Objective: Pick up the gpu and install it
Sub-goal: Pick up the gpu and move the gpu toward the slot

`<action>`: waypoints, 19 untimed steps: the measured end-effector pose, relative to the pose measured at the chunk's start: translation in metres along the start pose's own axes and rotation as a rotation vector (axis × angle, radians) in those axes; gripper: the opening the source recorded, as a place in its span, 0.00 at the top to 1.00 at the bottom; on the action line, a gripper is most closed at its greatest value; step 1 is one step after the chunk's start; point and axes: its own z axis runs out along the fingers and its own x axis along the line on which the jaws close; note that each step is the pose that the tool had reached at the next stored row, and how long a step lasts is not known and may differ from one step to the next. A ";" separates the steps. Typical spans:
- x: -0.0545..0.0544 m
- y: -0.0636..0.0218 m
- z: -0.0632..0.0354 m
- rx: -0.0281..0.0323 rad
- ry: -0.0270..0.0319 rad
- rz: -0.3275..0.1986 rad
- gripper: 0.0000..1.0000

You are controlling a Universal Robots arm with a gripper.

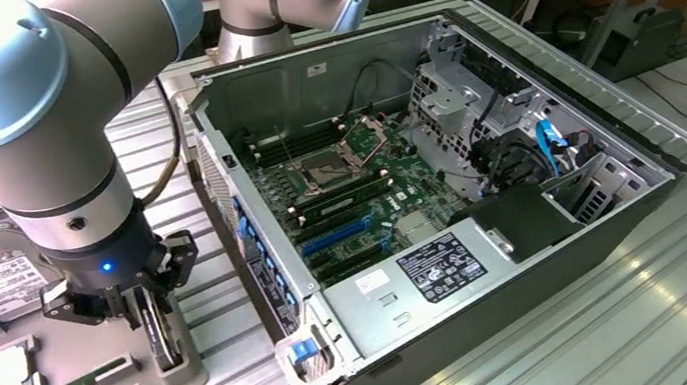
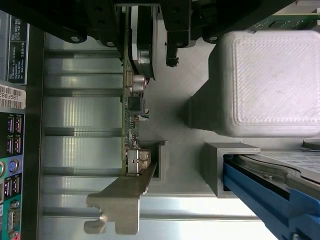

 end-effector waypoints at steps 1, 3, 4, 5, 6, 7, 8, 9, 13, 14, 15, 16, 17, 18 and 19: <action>0.000 0.0000 0.0000 0.0000 0.0001 0.000 0.61; -0.001 0.0001 0.0001 -0.0001 0.0000 0.000 0.61; -0.002 0.0000 0.0002 -0.0001 -0.0001 0.000 0.61; -0.002 0.0000 0.0002 -0.0001 -0.0001 0.000 0.61; -0.002 0.0000 0.0002 -0.0001 -0.0001 0.000 0.61; -0.002 0.0000 0.0002 0.0000 -0.0001 0.000 0.61; -0.002 0.0000 0.0002 0.0000 0.0000 0.000 0.61; -0.002 0.0000 0.0001 0.0001 0.0000 0.000 0.61; -0.002 0.0000 0.0001 0.0001 0.0000 0.000 0.69; -0.002 0.0000 0.0002 0.0000 0.0000 0.000 0.69; -0.002 0.0000 0.0002 0.0000 0.0000 0.000 0.69; -0.002 0.0000 0.0002 0.0000 0.0000 0.000 0.69; -0.002 0.0000 0.0001 0.0000 0.0000 0.000 0.69; -0.002 0.0000 0.0002 0.0000 0.0000 0.000 0.71; -0.002 0.0000 0.0002 0.0000 0.0000 0.000 0.72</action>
